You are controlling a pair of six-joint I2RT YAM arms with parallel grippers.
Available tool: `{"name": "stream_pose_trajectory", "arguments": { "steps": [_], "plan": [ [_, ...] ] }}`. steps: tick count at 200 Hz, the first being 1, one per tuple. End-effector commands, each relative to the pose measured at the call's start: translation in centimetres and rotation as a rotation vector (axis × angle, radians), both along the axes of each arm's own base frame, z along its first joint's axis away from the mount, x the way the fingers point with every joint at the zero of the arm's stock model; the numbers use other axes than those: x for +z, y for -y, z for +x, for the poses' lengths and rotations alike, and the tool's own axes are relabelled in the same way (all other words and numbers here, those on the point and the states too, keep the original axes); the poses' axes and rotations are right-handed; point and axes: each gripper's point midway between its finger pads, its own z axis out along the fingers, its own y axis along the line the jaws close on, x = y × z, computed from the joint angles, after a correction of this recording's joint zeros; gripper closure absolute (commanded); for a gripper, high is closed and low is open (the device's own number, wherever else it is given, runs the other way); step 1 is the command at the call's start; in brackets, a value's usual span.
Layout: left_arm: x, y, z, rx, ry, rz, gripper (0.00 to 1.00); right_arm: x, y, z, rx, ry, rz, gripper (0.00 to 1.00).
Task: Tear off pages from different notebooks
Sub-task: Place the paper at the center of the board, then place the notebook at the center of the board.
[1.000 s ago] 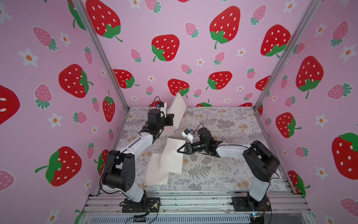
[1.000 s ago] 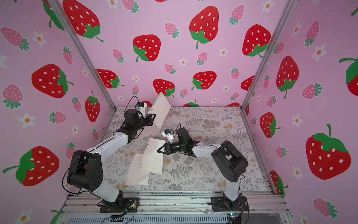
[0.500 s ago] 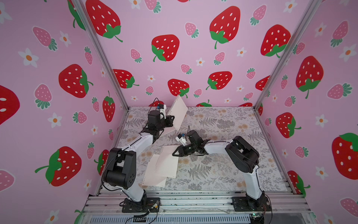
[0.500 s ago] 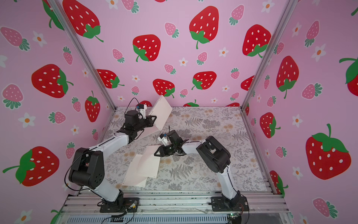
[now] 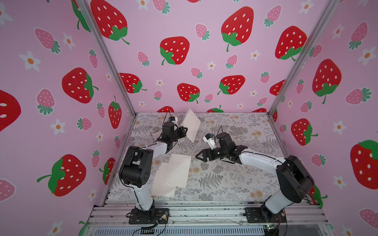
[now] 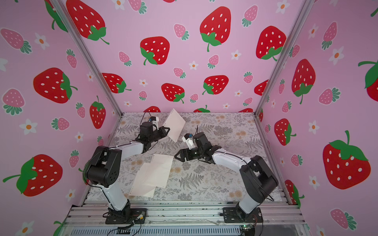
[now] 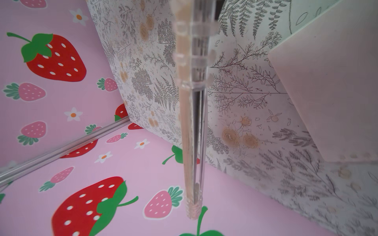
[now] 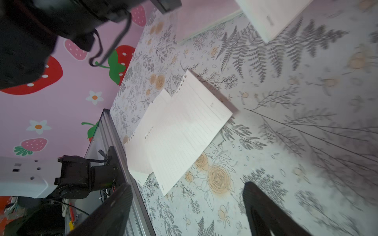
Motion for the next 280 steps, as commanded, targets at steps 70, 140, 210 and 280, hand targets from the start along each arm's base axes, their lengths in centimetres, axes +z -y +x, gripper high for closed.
{"name": "stream_pose_trajectory", "arguments": {
  "steps": [70,140,210,280],
  "plan": [
    [-6.1,2.3,4.6,0.212,-0.174,-0.023,0.85,-1.4,9.6,2.1,-0.270,0.069,-0.169,0.04],
    [-4.3,1.5,3.9,0.178,-0.194,0.110,0.01,2.7,15.8,4.7,-0.521,0.249,-0.256,0.00],
    [1.7,1.5,2.5,0.040,-0.098,0.331,0.01,9.5,24.1,7.3,-0.818,0.486,-0.350,0.00],
    [6.8,-8.4,-3.4,0.144,0.092,0.734,0.01,6.8,30.6,9.6,-0.929,0.609,-0.582,0.00]
  ]
}}
